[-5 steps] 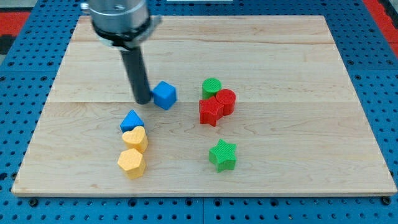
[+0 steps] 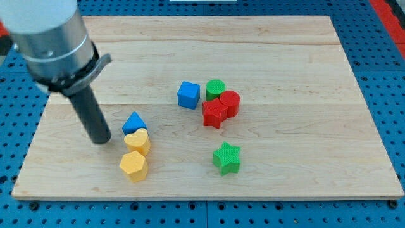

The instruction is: Move the yellow hexagon into the green star

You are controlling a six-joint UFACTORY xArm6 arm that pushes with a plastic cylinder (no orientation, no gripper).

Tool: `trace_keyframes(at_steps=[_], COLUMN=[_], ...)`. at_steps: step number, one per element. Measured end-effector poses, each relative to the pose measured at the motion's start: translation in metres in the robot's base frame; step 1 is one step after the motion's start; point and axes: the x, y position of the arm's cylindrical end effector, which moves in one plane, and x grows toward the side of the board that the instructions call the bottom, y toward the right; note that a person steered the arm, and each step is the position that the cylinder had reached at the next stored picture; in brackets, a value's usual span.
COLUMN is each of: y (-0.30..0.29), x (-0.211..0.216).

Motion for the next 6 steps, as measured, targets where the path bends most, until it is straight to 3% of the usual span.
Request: trace_keyframes(at_steps=[1, 2, 6], y=[0.017, 0.041, 0.236], x=[0.042, 0.042, 0.016])
